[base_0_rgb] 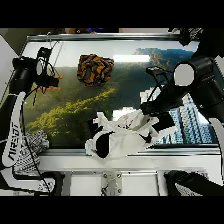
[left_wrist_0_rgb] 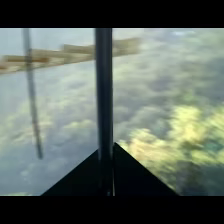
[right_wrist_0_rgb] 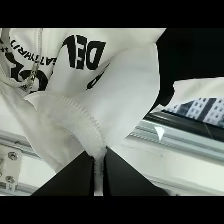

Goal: Fold the clothes and pants, and hang the long-sleeved shirts on hangers.

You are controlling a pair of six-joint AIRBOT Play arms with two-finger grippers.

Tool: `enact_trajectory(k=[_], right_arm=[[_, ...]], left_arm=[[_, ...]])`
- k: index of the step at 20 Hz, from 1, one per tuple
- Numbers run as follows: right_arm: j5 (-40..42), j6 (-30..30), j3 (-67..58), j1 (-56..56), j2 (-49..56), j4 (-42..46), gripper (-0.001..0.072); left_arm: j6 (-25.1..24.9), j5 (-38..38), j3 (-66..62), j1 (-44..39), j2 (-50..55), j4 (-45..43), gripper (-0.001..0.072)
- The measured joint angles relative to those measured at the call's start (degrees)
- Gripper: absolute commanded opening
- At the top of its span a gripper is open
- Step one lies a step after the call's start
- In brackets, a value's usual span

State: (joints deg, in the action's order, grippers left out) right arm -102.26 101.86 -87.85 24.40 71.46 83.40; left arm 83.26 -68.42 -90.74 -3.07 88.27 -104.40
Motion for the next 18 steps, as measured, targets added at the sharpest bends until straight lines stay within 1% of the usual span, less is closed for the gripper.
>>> enact_trajectory(k=[3, 6, 8, 10, 12, 14, 18], right_arm=[[0.00, -0.02, 0.00, 0.00, -0.04, -0.02, 0.0024], [0.02, -0.02, -0.09, 0.00, -0.33, -0.02, 0.0024], [0.02, -0.02, -0.22, 0.00, -0.61, -0.02, 0.0024], [0.02, 0.02, -0.44, 0.00, -0.92, -0.02, 0.0024], [0.00, 0.22, -0.66, 0.00, -1.22, -0.02, 0.0024], [0.00, 0.28, -1.07, 0.00, -1.53, -0.02, 0.0024], [-0.20, 1.29, -2.43, -0.04, -1.84, -0.02, 0.0024]], left_arm=[[-13.29, -4.81, 0.00, 0.39, -4.11, 13.68, 0.0015], [-28.44, -12.66, 0.00, 2.36, -7.48, 29.42, 0.0016], [-34.88, -18.84, -0.02, 4.07, -8.70, 37.48, 0.0016], [-38.45, -23.10, -0.02, 5.64, -9.31, 42.05, 0.0016], [-41.22, -25.64, -0.02, 6.75, -9.64, 44.78, 0.0015], [-46.88, -28.48, -0.02, 7.63, -9.77, 46.42, 0.0015], [-60.39, -33.64, 2.19, 9.46, -9.92, 47.91, 0.0014]])
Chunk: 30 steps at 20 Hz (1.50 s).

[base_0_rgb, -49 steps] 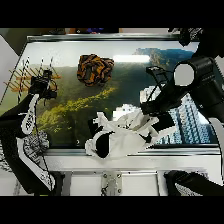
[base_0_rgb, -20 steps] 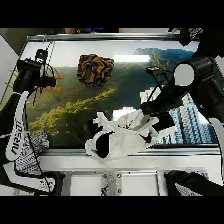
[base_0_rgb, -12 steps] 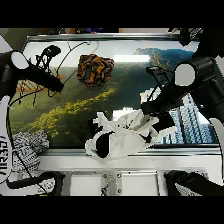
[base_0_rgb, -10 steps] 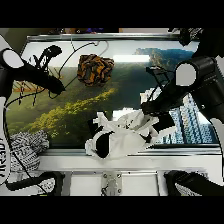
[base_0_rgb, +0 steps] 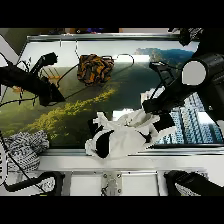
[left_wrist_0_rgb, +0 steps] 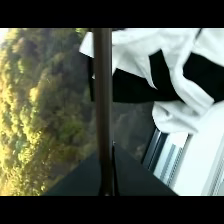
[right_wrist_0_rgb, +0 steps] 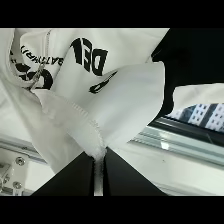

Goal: Fold the clothes and pants, and hang the long-sleeved shirts on hangers.

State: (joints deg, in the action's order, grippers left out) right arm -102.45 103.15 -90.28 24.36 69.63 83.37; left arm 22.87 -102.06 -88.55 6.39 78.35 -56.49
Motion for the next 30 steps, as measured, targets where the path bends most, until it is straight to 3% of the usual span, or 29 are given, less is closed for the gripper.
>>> enact_trajectory(k=[5, 14, 20, 30], right_arm=[[-0.24, 1.03, -1.66, -0.35, -0.07, 0.00, 0.0024], [-1.38, 2.36, -2.32, -4.04, -0.07, 0.02, 0.0023], [-1.53, 2.62, -2.36, -4.87, -0.07, 0.02, 0.0023], [-2.62, 2.78, -2.36, -4.96, -0.76, -1.86, 0.0023]], left_arm=[[-14.91, -2.14, 8.74, 2.97, -0.02, 0.94, 0.0014], [-25.53, 1.64, 25.03, 1.84, -5.81, 1.25, 0.0015], [-27.93, 9.07, 31.52, -3.48, -8.63, 1.20, 0.0015], [-27.43, 19.98, 32.59, -8.96, -9.03, 1.22, 0.0015]])
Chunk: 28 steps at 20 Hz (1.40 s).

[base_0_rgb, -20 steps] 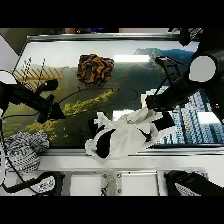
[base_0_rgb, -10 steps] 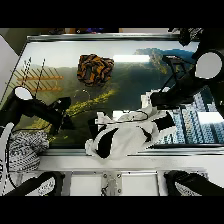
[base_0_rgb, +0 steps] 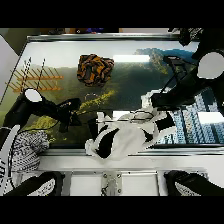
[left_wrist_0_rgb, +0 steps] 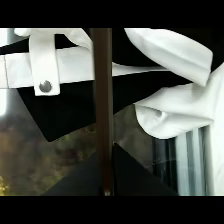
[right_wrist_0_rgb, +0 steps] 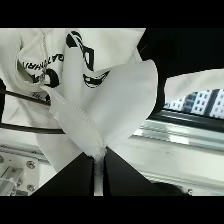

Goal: Fold the clothes and pants, and hang the long-sleeved shirts on hangers.

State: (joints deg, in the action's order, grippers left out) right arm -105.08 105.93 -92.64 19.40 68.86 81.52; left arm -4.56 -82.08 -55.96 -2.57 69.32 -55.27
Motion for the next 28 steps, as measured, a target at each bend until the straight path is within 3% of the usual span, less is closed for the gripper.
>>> enact_trajectory(k=[6, 16, 28], right_arm=[[0.37, -0.24, 0.00, 0.07, -0.28, -2.67, 0.0023], [8.11, -1.07, -1.92, 0.42, -0.37, -7.93, 0.0023], [23.87, -2.38, -2.10, 9.84, 2.40, -13.88, 0.0023]], left_arm=[[0.44, 0.94, 0.02, -0.37, 0.00, 1.68, 0.0015], [0.57, -2.29, 0.02, -0.39, 2.82, 2.58, 0.0015], [0.55, -3.82, 0.02, -0.39, 5.46, 2.91, 0.0015]])
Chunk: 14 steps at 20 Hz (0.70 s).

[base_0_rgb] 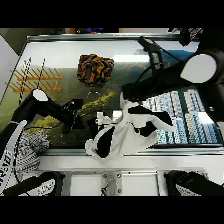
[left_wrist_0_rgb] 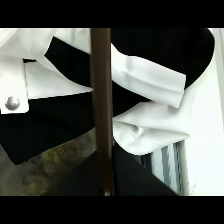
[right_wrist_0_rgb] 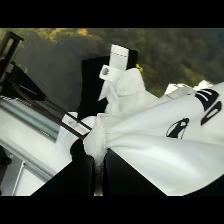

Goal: Fold the clothes and pants, and hang the long-sleeved shirts on hangers.

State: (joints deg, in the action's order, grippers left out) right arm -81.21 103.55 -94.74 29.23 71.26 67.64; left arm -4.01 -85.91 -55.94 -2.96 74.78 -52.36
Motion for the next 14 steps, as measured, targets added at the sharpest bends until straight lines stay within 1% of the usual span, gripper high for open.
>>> enact_trajectory(k=[5, 14], right_arm=[[5.44, -0.20, -0.02, 4.81, 3.10, -3.04, 0.0023], [7.76, -0.24, -0.02, 7.48, 6.16, -3.87, 0.0024]], left_arm=[[-0.02, -0.04, 0.00, 0.00, 0.00, 0.00, 0.0015], [-0.04, -0.04, 0.00, 0.00, 0.00, 0.07, 0.0015]])
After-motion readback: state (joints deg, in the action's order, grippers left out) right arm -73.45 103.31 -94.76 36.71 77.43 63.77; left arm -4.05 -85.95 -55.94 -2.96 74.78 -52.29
